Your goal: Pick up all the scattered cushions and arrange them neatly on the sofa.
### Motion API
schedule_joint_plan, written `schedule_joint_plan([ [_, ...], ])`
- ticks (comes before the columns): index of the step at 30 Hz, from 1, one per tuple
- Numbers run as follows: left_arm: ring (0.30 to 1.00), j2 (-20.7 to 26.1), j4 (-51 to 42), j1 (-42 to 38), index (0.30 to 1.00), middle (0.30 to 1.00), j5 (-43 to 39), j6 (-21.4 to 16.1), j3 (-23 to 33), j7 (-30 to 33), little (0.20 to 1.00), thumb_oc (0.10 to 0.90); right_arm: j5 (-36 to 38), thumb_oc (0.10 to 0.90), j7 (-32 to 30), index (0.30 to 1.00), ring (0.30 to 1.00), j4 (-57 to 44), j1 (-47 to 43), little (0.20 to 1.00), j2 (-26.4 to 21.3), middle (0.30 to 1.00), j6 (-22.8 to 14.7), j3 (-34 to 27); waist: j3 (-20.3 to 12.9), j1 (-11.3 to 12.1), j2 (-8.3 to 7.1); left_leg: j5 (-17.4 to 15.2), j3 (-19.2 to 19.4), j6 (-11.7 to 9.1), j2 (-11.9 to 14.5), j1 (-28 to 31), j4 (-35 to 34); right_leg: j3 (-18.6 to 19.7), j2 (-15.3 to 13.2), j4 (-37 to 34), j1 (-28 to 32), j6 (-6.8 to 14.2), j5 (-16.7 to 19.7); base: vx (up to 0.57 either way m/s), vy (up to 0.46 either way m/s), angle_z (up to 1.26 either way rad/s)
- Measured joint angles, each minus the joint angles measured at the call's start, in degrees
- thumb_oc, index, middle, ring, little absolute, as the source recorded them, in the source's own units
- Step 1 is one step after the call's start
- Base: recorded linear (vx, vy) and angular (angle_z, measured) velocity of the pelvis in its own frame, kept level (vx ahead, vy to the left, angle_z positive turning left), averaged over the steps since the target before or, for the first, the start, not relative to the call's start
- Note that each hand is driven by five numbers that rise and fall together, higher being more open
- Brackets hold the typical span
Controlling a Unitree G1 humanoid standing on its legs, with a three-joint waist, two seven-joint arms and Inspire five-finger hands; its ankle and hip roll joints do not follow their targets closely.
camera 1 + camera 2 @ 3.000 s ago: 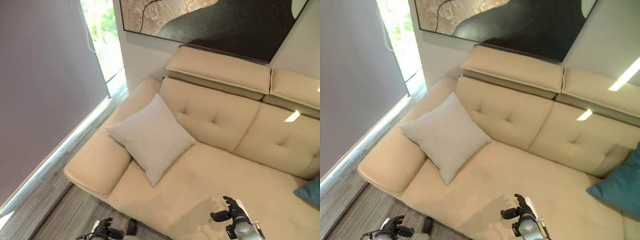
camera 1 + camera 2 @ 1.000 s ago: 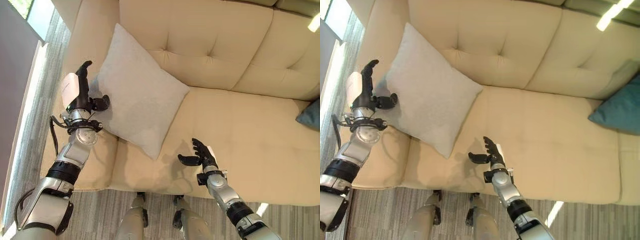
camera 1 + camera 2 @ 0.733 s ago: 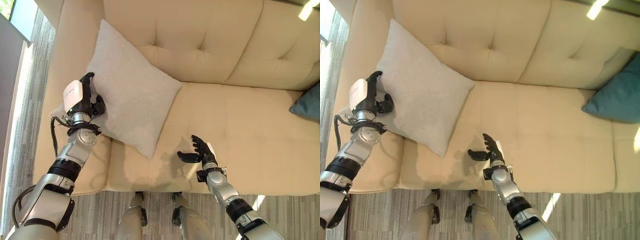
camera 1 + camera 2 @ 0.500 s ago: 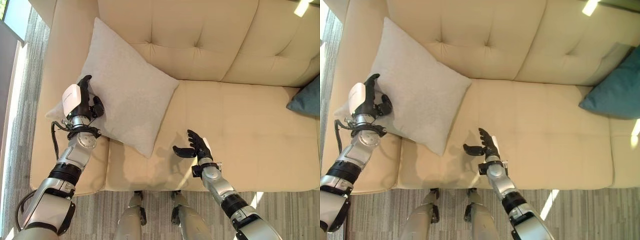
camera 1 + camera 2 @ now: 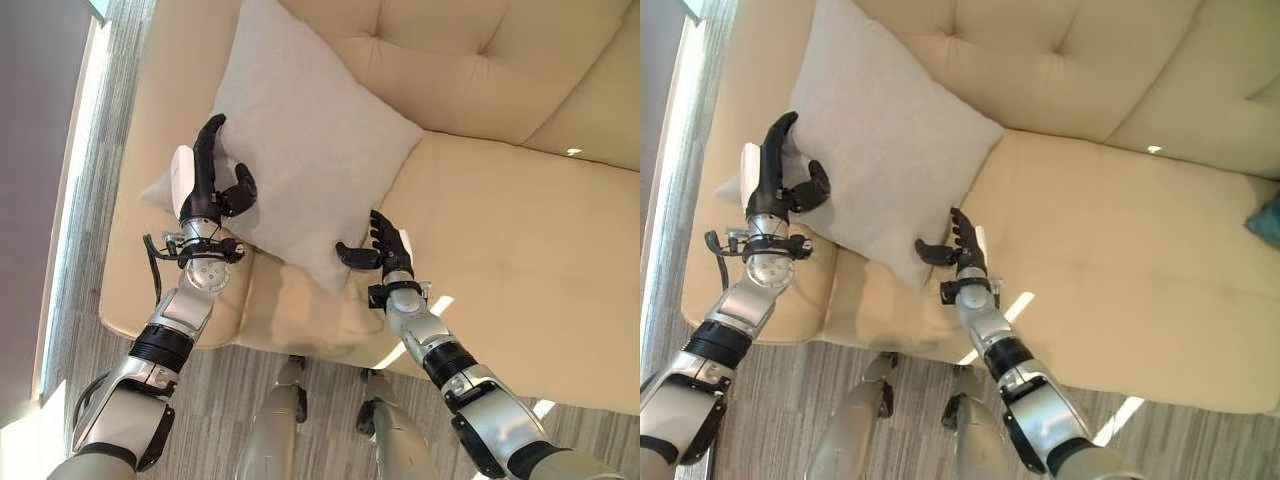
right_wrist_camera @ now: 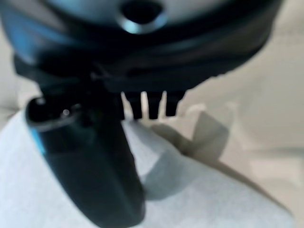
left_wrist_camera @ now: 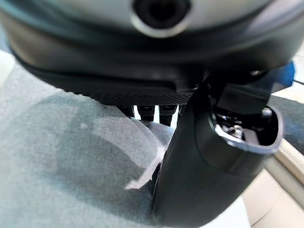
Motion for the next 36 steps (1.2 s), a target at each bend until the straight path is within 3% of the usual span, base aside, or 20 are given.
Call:
schedule_joint_plan([
  [1, 0.900, -1.00, -2.14, -0.32, 0.900, 0.900, -1.10, -0.62, 0.44, 0.04, 0.900, 0.800, 0.30, 0.800, -0.93, 0.900, 0.900, 1.83, -2.36, 0.900, 0.06, 0.900, -0.01, -0.39, 0.41, 0.45, 0.41, 0.01, -1.04, -0.01, 0.06, -1.64, 0.77, -1.16, 0.12, 0.00, -0.69, 0.00, 0.00, -0.01, -0.039, 0.34],
  [2, 0.900, -2.23, -2.92, -1.30, 0.900, 0.900, -2.17, -1.33, 0.48, 0.06, 0.900, 0.800, 0.64, 0.566, -1.73, 0.549, 0.549, 3.87, -4.77, 0.549, 0.02, 0.549, 0.00, -0.54, 0.72, 0.76, 0.95, 0.24, -2.28, -0.30, 0.11, -2.66, 0.89, -2.12, 0.27, 0.00, -1.08, -0.10, -0.07, 0.00, -0.039, 0.45],
  [3, 0.573, -2.69, -3.85, -2.32, 0.573, 0.573, -4.35, -1.97, 0.43, 0.05, 0.573, 0.582, 1.79, 0.400, -2.72, 0.300, 0.300, 4.11, -6.04, 0.300, 0.00, 0.300, 0.04, -0.50, 0.78, 0.97, 1.04, 0.50, -3.18, -0.69, 0.18, -3.52, 1.04, -2.99, 0.33, 0.00, -1.43, -0.31, -0.23, 0.01, -0.029, 0.38],
  [4, 0.394, -2.86, -4.10, -3.08, 0.394, 0.394, -5.53, -2.26, 0.43, 0.05, 0.394, 0.463, 2.30, 0.400, -3.38, 0.300, 0.300, 4.10, -6.43, 0.300, -0.05, 0.300, 0.04, -0.51, 0.80, 1.26, 1.00, 0.62, -3.37, -0.86, 0.31, -3.83, 1.05, -3.33, 0.36, 0.00, -1.52, -0.34, -0.26, 0.02, -0.012, 0.21],
  [5, 0.300, -2.84, -4.10, -3.43, 0.300, 0.300, -7.70, -3.03, 0.50, 0.04, 0.300, 0.400, 3.68, 0.400, -3.66, 0.300, 0.300, 3.43, -6.17, 0.300, -0.69, 0.300, -0.09, -0.57, 0.83, 1.52, 0.94, 0.64, -3.72, -0.90, 0.63, -3.83, 1.04, -3.34, 0.38, -0.01, -1.58, -0.38, -0.29, 0.03, -0.022, 0.05],
  [10, 0.300, -2.35, -4.16, -2.33, 0.300, 0.300, -11.17, -4.13, 2.25, -0.61, 0.300, 0.400, 8.43, 0.400, -2.67, 0.300, 0.300, -6.03, -0.05, 0.300, -4.22, 0.300, -0.81, -0.50, 0.89, 1.45, 0.82, 0.64, -3.82, -0.91, 0.82, -2.03, 1.06, -3.09, 0.55, 0.01, 0.43, -0.47, -0.31, 0.03, -0.023, 0.03],
  [15, 0.300, -4.47, -8.06, 12.12, 0.300, 0.300, -14.14, -4.11, 7.40, -3.72, 0.300, 0.400, 8.10, 0.400, 1.37, 0.300, 0.300, -19.71, 14.65, 0.300, -5.58, 0.300, -0.78, -2.21, 1.04, -0.02, -0.14, 0.44, -2.60, -1.02, 0.50, 3.85, 0.68, -1.84, 0.17, 0.43, 5.39, -0.20, -0.55, 0.04, 0.006, -0.06],
  [22, 0.300, -6.58, -11.21, 24.03, 0.300, 0.300, -16.85, -2.88, 5.92, -8.10, 0.300, 0.400, 8.24, 0.400, 4.04, 0.300, 0.300, -21.36, 26.87, 0.300, -3.87, 0.300, -1.31, -5.88, -0.28, -1.69, -2.75, -1.15, -1.87, -1.04, 0.50, 7.77, 0.29, 0.48, 0.24, 0.20, 8.08, 0.23, -1.36, 0.02, -0.019, -0.15],
  [26, 0.300, -6.68, -11.28, 28.23, 0.300, 0.300, -18.00, -1.09, 4.45, -10.81, 0.300, 0.400, 7.26, 0.400, 5.74, 0.300, 0.300, -23.02, 32.33, 0.300, -4.55, 0.300, -1.30, -7.59, -0.40, -3.30, -2.87, -1.04, -0.15, -1.05, 0.57, 11.06, -1.08, 1.98, 0.05, 0.13, 9.71, 0.47, -1.11, 0.01, -0.033, -0.22],
  [31, 0.300, -7.18, -12.64, 32.93, 0.300, 0.300, -18.21, 0.26, 3.40, -14.20, 0.300, 0.400, 4.35, 0.400, 7.53, 0.300, 0.300, -25.54, 38.47, 0.300, -5.70, 0.300, -1.16, -9.97, -3.20, -6.19, -1.19, 0.41, 0.29, -1.24, 0.94, 14.36, -4.46, 2.15, 0.29, -0.04, 11.23, 0.51, -1.05, 0.01, -0.065, -0.08],
  [36, 0.300, -9.01, -13.24, 35.48, 0.300, 0.300, -19.09, 0.98, 2.31, -15.55, 0.300, 0.400, 3.28, 0.400, 9.16, 0.300, 0.300, -26.70, 42.33, 0.300, -7.44, 0.300, -0.49, -11.75, -5.57, -7.87, 1.83, 0.66, 0.82, -1.16, 1.18, 17.12, -6.01, 2.33, 0.50, -0.07, 13.11, 1.01, -1.67, 0.01, -0.106, -0.04],
])
